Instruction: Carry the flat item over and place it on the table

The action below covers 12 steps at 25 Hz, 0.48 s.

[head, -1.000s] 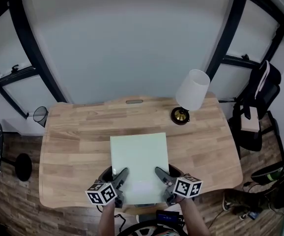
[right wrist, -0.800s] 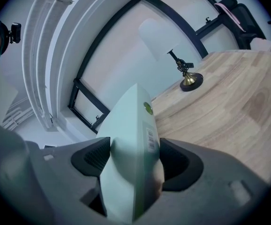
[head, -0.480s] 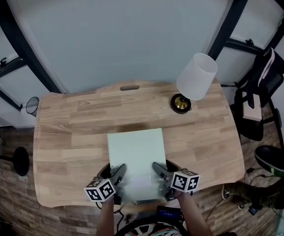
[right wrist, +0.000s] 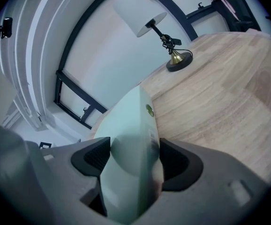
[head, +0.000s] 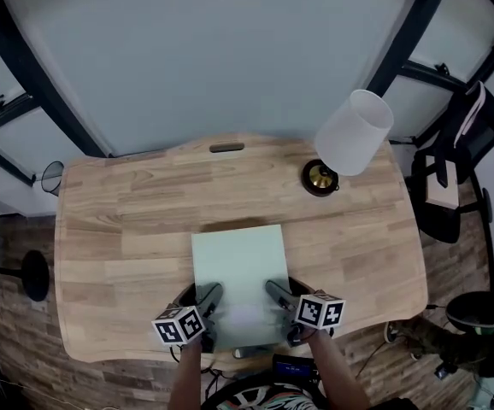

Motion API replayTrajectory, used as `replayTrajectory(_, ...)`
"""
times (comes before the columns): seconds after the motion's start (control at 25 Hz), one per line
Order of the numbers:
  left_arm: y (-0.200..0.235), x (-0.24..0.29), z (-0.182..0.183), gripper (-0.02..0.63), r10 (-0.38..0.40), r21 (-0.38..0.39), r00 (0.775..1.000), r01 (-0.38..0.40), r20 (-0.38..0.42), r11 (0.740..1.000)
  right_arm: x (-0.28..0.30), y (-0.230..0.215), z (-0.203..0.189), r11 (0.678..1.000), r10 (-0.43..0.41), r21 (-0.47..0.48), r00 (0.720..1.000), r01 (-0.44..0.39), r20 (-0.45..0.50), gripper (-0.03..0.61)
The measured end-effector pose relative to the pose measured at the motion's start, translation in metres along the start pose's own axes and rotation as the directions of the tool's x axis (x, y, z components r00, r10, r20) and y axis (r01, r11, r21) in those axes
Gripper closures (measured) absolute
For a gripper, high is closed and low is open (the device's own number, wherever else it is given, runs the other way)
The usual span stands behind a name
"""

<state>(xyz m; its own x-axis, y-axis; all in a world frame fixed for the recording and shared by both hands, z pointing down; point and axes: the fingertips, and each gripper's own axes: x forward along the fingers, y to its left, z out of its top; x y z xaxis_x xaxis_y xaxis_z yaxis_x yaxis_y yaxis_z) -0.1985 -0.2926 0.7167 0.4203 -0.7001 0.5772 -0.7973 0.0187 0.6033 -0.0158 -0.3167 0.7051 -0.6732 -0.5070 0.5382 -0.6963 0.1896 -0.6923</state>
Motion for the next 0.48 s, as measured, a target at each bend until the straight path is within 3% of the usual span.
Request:
replayTrajectory(0.24, 0.007, 0.012, -0.011, 0.275, 0.058, 0.011, 0.996, -0.058, -0.064, 0.998, 0.008, -0.017, -0.010, 0.995, -0.091, -0.047, 0.994, 0.089, -0.058, 0.265)
replayTrajectory(0.48, 0.007, 0.013, -0.011, 0.275, 0.074, 0.014, 0.995, -0.073, -0.070, 0.997, 0.007, -0.017, -0.007, 0.989, -0.112, -0.099, 0.992, 0.106, -0.054, 0.265)
